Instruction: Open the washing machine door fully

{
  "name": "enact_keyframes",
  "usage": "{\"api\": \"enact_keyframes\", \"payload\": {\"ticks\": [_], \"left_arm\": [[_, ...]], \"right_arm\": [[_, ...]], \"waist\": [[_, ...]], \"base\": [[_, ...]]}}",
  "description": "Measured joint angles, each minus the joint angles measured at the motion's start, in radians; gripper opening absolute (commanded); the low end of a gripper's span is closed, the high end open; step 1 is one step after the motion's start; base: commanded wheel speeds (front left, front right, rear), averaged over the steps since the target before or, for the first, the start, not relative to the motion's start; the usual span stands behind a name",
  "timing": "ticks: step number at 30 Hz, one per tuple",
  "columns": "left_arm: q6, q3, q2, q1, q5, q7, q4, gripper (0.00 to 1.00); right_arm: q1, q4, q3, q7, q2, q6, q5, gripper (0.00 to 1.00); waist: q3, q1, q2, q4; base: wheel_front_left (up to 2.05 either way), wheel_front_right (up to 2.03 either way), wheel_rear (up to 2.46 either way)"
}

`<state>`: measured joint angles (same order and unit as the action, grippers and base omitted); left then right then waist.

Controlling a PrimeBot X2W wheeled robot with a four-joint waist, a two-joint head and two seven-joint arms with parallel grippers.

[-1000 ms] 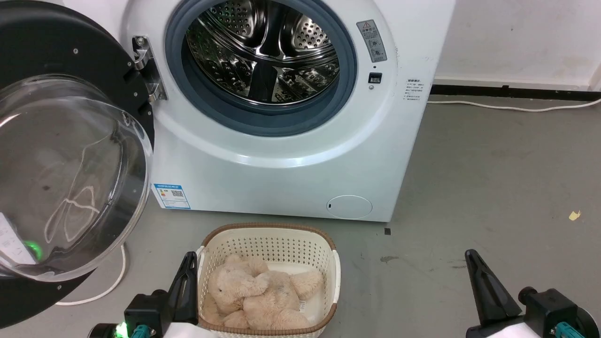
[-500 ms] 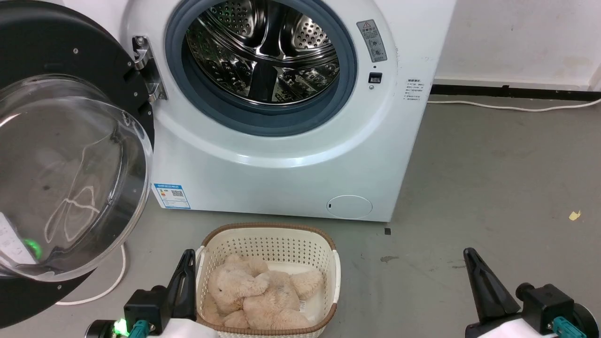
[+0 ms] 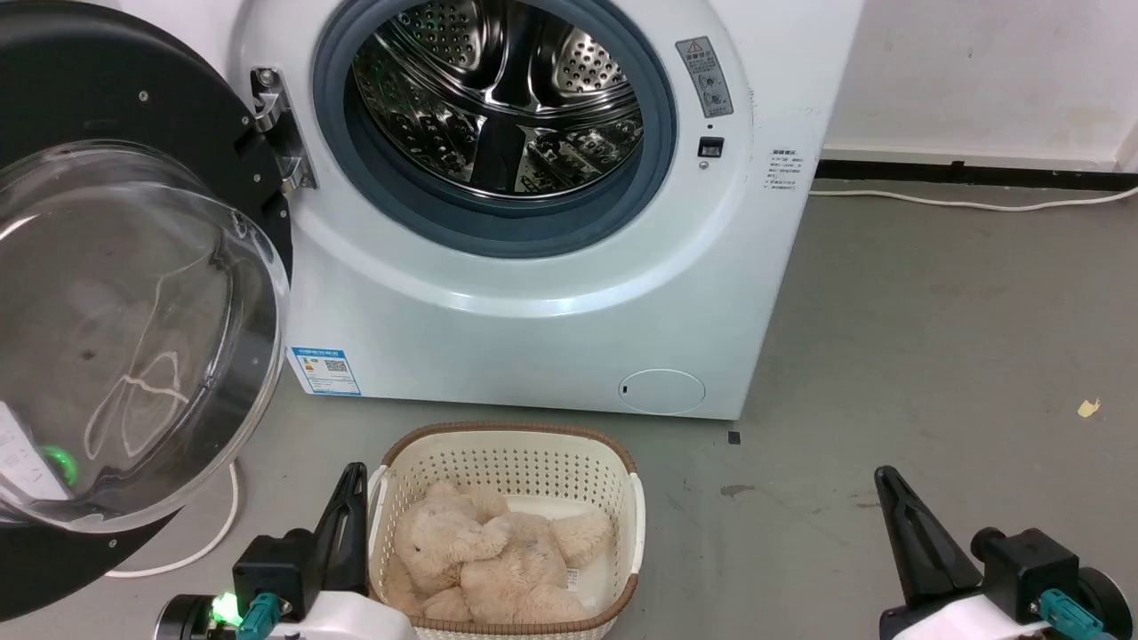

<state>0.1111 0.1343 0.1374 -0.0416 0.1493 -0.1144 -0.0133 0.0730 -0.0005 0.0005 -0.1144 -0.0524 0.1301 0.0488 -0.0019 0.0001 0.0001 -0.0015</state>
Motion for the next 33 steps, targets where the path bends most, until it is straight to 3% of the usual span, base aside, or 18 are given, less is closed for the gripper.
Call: {"api": "enact_keyframes", "payload": {"ticks": [33], "left_arm": [[-0.062,-0.074,-0.049,0.017,-0.081,0.063,0.005,0.0]], "right_arm": [[-0.037,0.0,0.0,0.063,0.0,0.0,-0.023,0.0]], "waist": [[0.001,-0.0001,-0.0001,0.001]], "base": [[0.0,0.0,0.0]]}}
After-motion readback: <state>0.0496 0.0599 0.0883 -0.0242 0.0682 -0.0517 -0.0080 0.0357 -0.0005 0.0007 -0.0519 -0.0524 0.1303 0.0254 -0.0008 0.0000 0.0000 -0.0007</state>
